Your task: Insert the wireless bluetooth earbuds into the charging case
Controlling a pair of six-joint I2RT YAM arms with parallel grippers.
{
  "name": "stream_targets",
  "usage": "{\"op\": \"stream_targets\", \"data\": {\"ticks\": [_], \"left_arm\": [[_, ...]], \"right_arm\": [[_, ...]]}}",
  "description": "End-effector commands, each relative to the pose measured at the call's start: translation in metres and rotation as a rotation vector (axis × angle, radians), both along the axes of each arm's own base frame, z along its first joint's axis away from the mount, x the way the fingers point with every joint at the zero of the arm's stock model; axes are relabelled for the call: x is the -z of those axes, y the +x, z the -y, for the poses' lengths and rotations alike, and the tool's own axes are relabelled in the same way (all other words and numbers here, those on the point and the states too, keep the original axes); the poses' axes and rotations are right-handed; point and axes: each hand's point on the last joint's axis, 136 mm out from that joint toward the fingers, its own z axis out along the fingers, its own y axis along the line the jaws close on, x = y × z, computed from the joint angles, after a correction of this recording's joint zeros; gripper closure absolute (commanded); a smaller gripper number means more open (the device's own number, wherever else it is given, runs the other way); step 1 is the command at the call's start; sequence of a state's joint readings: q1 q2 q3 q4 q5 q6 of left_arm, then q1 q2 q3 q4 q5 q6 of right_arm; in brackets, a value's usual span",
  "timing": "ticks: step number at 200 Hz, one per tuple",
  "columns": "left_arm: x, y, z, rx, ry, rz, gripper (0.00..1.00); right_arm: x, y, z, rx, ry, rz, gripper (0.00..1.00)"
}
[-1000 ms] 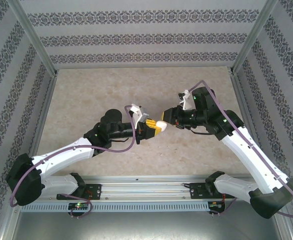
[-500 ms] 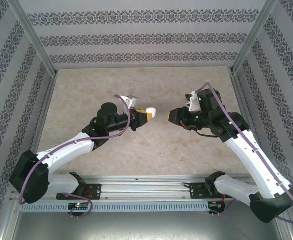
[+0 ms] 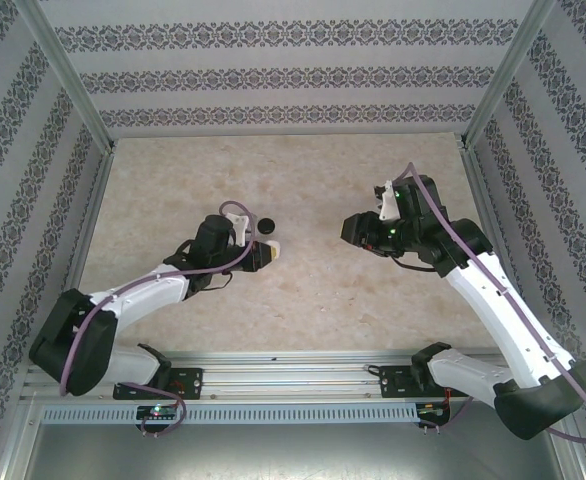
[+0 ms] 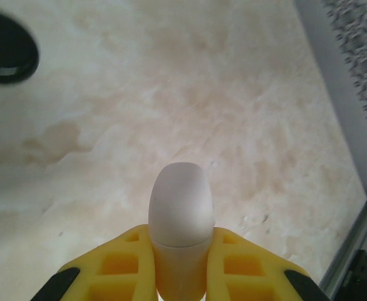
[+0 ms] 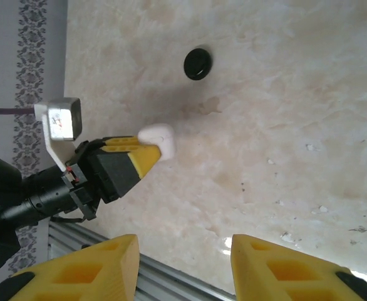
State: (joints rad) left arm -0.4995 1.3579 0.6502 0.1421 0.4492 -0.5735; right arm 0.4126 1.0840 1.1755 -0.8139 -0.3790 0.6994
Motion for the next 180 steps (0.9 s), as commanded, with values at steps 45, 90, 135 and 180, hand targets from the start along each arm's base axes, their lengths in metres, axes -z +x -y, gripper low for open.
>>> {"op": "stream_targets", "data": {"ticks": [45,90,135,180], "left_arm": [[0.029,0.018,0.02,0.066,0.009,-0.123,0.96],[0.034,0.066,0.049,0.067,-0.008,-0.138,0.96],[0.043,0.11,0.077,0.068,-0.041,-0.155,0.92],[0.054,0.137,0.087,0.059,-0.011,-0.137,0.86]], "right_arm": [[0.025,0.008,0.03,0.058,-0.119,0.014,0.55],[0.045,0.013,0.049,0.081,-0.172,0.025,0.54],[0.065,0.025,0.078,0.15,-0.21,0.014,0.51],[0.073,0.037,0.099,0.198,-0.209,-0.003,0.49]]}}
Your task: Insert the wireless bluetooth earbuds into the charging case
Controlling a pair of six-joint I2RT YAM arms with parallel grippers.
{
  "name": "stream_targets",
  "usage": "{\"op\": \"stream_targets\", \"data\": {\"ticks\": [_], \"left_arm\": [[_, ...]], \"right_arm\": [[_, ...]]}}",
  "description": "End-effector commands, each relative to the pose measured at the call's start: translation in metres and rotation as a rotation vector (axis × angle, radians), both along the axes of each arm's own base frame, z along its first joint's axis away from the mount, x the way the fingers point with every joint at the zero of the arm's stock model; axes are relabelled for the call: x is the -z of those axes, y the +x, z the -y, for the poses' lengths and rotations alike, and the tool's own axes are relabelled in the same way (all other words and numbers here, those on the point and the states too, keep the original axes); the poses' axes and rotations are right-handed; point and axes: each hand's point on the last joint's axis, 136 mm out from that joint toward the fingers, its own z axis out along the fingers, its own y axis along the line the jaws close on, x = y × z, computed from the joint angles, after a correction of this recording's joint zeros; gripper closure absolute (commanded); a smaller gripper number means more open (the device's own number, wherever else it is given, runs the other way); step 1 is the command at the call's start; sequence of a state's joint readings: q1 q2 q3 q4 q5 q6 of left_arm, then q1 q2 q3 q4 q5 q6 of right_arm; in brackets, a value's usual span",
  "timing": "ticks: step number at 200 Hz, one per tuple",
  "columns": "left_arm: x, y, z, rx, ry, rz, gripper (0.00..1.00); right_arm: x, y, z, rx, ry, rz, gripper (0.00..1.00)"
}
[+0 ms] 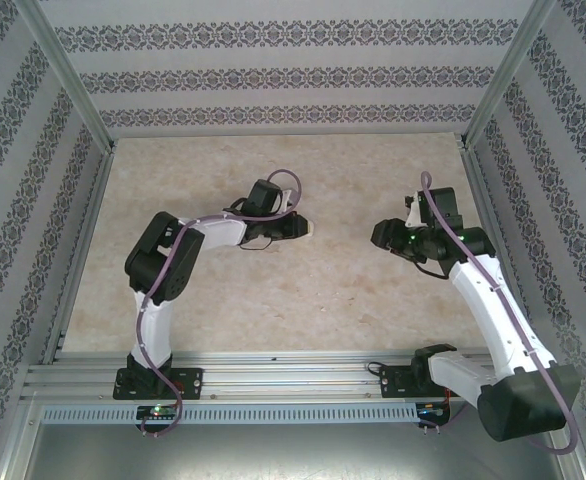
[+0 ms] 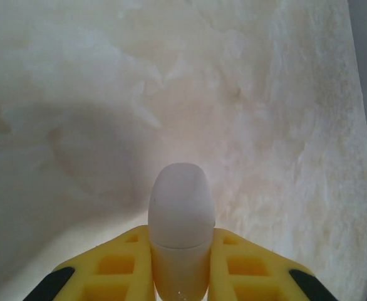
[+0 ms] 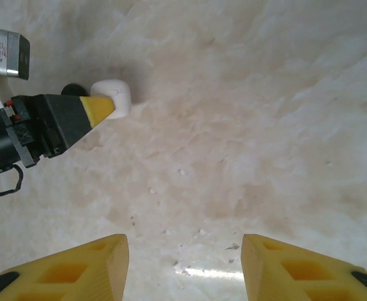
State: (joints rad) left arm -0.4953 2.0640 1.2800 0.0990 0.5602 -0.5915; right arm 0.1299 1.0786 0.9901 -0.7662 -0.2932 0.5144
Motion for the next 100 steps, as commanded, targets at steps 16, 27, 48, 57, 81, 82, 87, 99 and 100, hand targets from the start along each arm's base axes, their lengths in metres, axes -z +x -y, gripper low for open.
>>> {"op": "stream_targets", "data": {"ticks": [16,27,48,57,81,82,87,99,100], "left_arm": [[0.001,0.019,0.003,-0.001,0.036,0.011,0.82],[0.003,0.021,0.002,0.006,0.062,0.01,0.79],[0.003,0.023,0.001,0.014,0.086,0.02,0.73],[0.003,0.023,0.0,0.019,0.095,0.026,0.71],[-0.001,0.023,-0.002,0.04,0.122,0.046,0.65],[-0.001,0.024,-0.002,0.041,0.123,0.047,0.65],[-0.004,0.024,-0.002,0.045,0.13,0.053,0.64],[-0.01,0.024,-0.004,0.058,0.142,0.072,0.62],[-0.011,0.024,-0.004,0.059,0.143,0.074,0.62]], "right_arm": [[0.001,0.008,0.014,0.001,-0.046,0.022,0.48],[-0.003,0.009,0.016,-0.003,-0.065,0.033,0.48],[-0.009,0.009,0.021,-0.005,-0.103,0.063,0.48],[-0.01,0.009,0.023,-0.004,-0.112,0.072,0.48],[-0.012,0.009,0.026,-0.005,-0.126,0.1,0.48],[-0.012,0.009,0.026,-0.005,-0.128,0.1,0.48],[-0.014,0.009,0.026,-0.005,-0.13,0.109,0.47],[-0.015,0.009,0.028,-0.001,-0.138,0.126,0.46],[-0.016,0.009,0.028,0.0,-0.139,0.128,0.46]]}}
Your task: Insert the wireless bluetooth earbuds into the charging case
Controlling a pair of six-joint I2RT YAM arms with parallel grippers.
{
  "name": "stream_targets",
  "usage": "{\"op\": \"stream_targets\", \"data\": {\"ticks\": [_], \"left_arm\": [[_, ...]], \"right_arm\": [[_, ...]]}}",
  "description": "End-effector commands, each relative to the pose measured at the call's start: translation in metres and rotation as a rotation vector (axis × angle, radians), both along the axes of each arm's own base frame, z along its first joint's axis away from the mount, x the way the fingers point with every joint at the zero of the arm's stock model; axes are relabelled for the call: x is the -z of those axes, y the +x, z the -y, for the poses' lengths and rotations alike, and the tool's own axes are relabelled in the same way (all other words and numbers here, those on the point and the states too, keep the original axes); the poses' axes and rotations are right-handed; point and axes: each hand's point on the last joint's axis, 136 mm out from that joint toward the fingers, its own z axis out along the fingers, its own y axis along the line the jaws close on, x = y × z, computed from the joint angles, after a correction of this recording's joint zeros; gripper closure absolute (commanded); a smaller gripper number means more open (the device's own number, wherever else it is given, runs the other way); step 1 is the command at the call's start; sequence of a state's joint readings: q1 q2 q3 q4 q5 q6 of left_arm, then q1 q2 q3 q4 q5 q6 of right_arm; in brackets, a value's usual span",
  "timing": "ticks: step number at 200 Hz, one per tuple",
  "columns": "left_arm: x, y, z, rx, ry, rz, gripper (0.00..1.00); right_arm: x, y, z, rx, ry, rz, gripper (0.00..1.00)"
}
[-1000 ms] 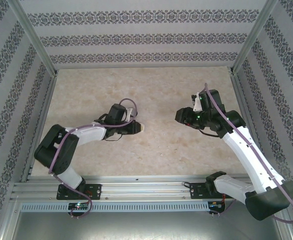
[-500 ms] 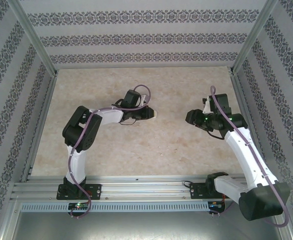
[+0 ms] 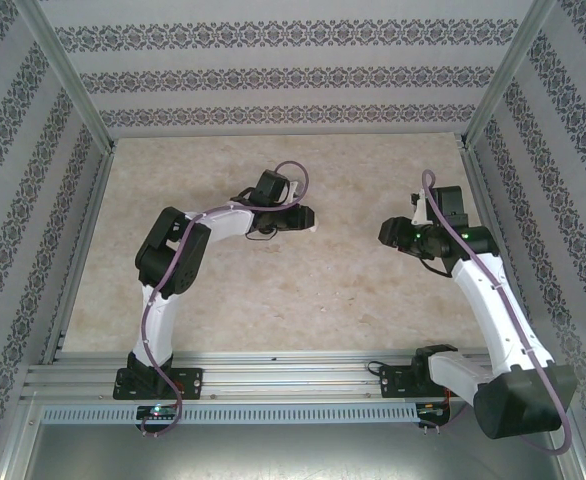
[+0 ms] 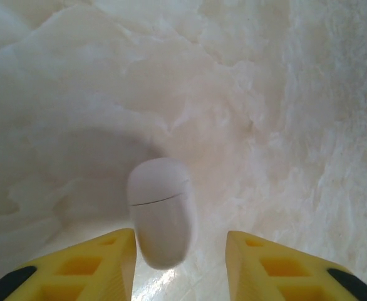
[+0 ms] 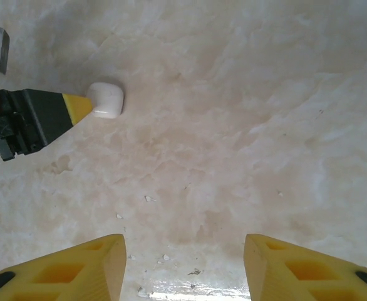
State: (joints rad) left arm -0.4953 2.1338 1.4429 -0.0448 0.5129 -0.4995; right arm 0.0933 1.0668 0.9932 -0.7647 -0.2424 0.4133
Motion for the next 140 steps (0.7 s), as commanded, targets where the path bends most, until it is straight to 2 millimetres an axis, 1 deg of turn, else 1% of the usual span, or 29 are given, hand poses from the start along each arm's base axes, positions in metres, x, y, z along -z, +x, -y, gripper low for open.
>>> {"op": "stream_targets", "data": {"ticks": [1,15,29,42,56,68,79,91,94,95,96,97,99,109,123,140], "left_arm": [[-0.011,0.002,-0.009,0.034,0.06,0.04,0.62],[-0.027,0.004,-0.011,0.049,0.072,0.083,0.6],[-0.045,0.007,-0.017,0.065,0.095,0.133,0.58],[-0.064,0.01,-0.025,0.077,0.12,0.184,0.57],[-0.083,0.013,-0.038,0.084,0.153,0.239,0.55],[-0.1,0.015,-0.052,0.08,0.189,0.304,0.49],[-0.113,0.016,-0.068,0.067,0.224,0.365,0.4],[-0.126,0.017,-0.088,0.042,0.263,0.433,0.26],[-0.129,0.017,-0.094,0.031,0.268,0.447,0.19],[-0.13,0.017,-0.095,0.028,0.269,0.451,0.15],[-0.13,0.017,-0.097,0.026,0.272,0.455,0.08],[-0.131,0.016,-0.098,0.025,0.272,0.459,0.04],[-0.132,0.017,-0.102,0.017,0.277,0.465,0.01],[-0.139,0.014,-0.119,-0.014,0.286,0.499,0.0],[-0.143,0.009,-0.144,-0.057,0.286,0.525,0.0],[-0.144,-0.001,-0.17,-0.101,0.3,0.551,0.0]], "right_arm": [[-0.014,0.004,0.01,0.009,-0.046,0.079,0.46],[-0.019,0.005,0.012,0.003,-0.063,0.12,0.43],[-0.024,0.006,0.016,0.006,-0.091,0.166,0.37],[-0.027,0.007,0.023,0.023,-0.12,0.211,0.25],[-0.026,0.01,0.037,0.091,-0.139,0.25,0.14],[-0.026,0.012,0.051,0.155,-0.151,0.292,0.07],[-0.027,0.015,0.063,0.202,-0.168,0.338,0.03],[-0.027,0.019,0.073,0.229,-0.195,0.395,0.02],[-0.027,0.021,0.075,0.234,-0.207,0.413,0.02],[-0.027,0.021,0.075,0.237,-0.21,0.419,0.02],[-0.027,0.022,0.076,0.24,-0.214,0.424,0.02],[-0.027,0.022,0.077,0.242,-0.217,0.428,0.02],[-0.027,0.023,0.079,0.25,-0.225,0.436,0.02],[-0.02,0.025,0.089,0.294,-0.26,0.458,0.02],[-0.009,0.028,0.1,0.341,-0.299,0.479,0.02],[0.004,0.031,0.103,0.333,-0.339,0.513,0.02]]}}
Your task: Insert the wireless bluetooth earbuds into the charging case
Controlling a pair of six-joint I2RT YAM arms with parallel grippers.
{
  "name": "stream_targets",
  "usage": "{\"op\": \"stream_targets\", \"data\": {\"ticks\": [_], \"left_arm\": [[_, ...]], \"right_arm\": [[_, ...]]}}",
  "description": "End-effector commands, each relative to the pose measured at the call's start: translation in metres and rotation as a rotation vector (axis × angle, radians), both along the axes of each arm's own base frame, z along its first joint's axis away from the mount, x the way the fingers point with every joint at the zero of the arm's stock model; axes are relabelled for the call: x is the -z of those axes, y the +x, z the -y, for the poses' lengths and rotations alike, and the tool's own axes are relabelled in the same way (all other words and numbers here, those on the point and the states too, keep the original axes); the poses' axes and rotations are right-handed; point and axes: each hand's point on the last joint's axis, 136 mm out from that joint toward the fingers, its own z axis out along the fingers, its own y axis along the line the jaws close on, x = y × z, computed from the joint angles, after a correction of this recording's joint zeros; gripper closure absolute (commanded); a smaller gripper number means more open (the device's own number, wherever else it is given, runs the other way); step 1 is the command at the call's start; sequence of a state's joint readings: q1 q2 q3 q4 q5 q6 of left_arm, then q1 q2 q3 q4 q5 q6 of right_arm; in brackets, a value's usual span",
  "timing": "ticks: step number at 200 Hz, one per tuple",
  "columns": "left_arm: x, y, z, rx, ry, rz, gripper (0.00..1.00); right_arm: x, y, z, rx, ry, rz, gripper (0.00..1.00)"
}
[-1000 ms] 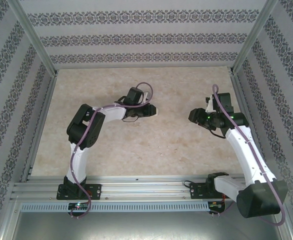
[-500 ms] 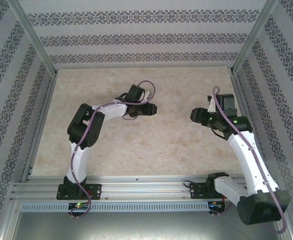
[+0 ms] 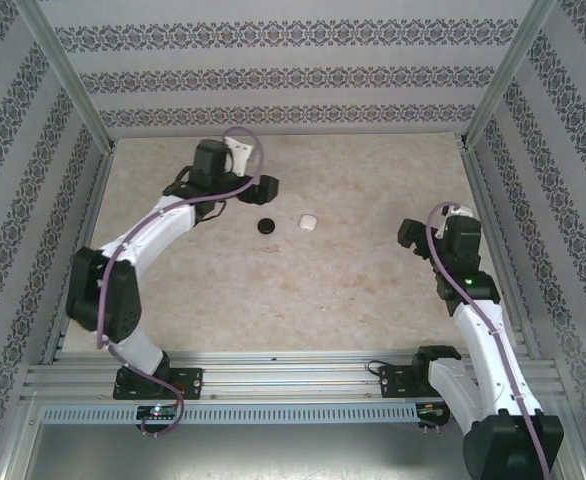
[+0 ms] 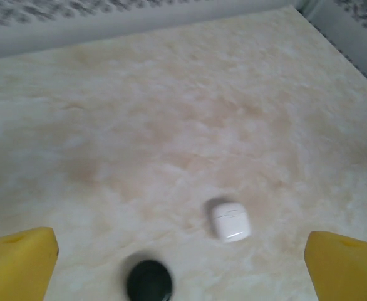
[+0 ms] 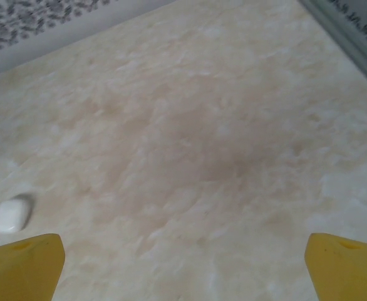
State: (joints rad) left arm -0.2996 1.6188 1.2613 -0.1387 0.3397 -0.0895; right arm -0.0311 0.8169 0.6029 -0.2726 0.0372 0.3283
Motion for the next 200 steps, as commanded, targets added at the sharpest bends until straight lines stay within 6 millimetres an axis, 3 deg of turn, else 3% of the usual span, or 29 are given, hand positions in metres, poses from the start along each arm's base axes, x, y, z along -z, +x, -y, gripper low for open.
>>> {"op": "stream_targets", "data": {"ticks": [1,39,44,57,74,121,178,200], "left_arm": [[0.013,-0.006,-0.035,-0.045,0.066,0.047,0.0],[0.021,-0.034,-0.098,-0.213,0.104,0.188,0.0],[0.019,-0.038,-0.107,-0.247,0.104,0.222,0.0],[0.022,-0.049,-0.131,-0.353,0.083,0.271,0.0],[0.036,-0.064,-0.154,-0.437,0.061,0.281,0.0],[0.07,-0.082,-0.173,-0.461,0.171,0.285,0.0],[0.092,-0.069,-0.185,-0.504,0.173,0.36,0.0],[0.104,-0.061,-0.191,-0.523,0.172,0.337,0.0]], "right_arm": [[-0.01,0.014,0.02,0.061,-0.106,0.142,0.02],[0.006,0.018,0.011,-0.024,-0.172,0.242,0.02],[0.018,0.015,0.011,-0.023,-0.173,0.226,0.02],[0.024,0.017,0.011,-0.026,-0.181,0.231,0.02],[0.031,0.021,0.007,-0.056,-0.193,0.23,0.02],[0.049,0.038,0.003,-0.078,-0.178,0.226,0.02],[0.062,0.072,-0.004,-0.122,-0.155,0.22,0.02],[0.052,0.088,-0.005,-0.154,-0.204,0.241,0.02]]}}
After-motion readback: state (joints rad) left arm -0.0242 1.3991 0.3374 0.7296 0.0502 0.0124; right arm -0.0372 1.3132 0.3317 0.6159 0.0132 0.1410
